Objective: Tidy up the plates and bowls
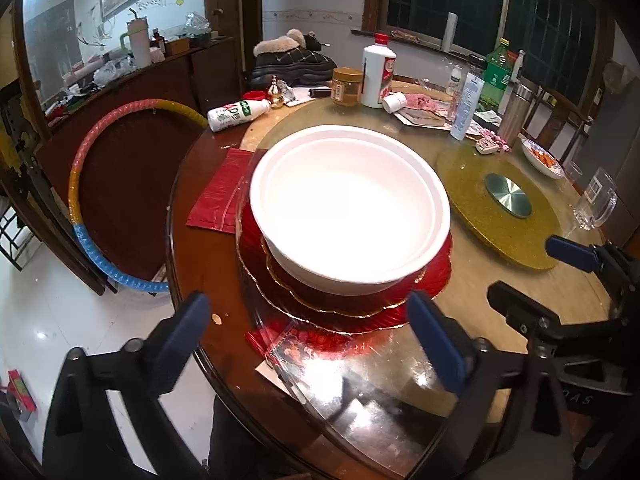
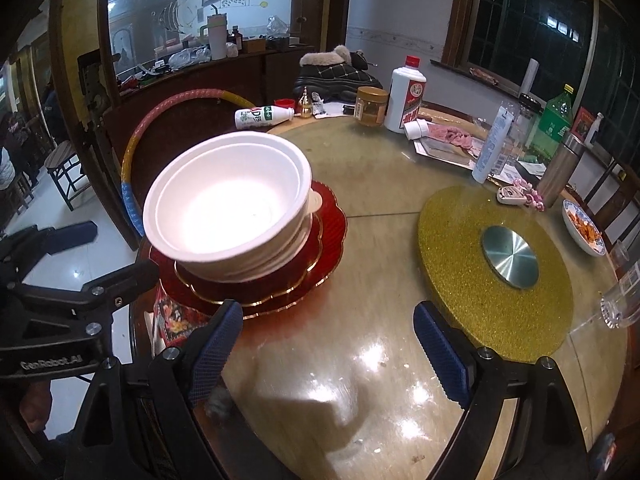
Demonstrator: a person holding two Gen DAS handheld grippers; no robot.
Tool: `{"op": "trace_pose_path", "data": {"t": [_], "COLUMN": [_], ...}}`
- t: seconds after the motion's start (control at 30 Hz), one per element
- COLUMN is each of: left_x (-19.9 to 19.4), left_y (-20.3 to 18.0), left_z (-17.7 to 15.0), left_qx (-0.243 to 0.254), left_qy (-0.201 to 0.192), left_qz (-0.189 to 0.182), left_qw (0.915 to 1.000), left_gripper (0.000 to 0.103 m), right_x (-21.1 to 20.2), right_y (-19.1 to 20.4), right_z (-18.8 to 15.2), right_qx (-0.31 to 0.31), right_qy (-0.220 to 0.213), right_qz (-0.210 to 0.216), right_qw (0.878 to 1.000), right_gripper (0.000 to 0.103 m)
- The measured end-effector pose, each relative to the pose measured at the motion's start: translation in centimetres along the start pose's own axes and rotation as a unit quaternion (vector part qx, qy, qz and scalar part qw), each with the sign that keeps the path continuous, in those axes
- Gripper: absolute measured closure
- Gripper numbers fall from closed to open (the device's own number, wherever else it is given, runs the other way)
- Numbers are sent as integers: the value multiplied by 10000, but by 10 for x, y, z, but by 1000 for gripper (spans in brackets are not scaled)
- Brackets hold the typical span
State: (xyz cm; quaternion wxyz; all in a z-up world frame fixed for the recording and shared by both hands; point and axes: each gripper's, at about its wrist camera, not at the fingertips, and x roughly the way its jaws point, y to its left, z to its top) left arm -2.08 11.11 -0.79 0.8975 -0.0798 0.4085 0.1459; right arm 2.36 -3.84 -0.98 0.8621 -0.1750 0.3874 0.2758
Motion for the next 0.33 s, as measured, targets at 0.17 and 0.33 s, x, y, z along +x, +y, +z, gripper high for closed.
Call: {"op": "trace_pose_path", "data": {"t": [0.17,0.33], "left_x": [-4,4], "left_y": [-6,-10], "left_z": [-1,-1], "left_qx": [81,172], "left_qy": [-267,-179], "left_qz": [50,87], "left_qw": [9996,9997], "left_gripper": [0,0], "right_x": [-4,-8], "right_y": [-5,-1], "right_z": [-2,-3], "right_qx": [10,-139], "right_qy": [-61,-173], "right_qz": [22,4], "right_qw": [10000,9998], "right_gripper": [14,14]}}
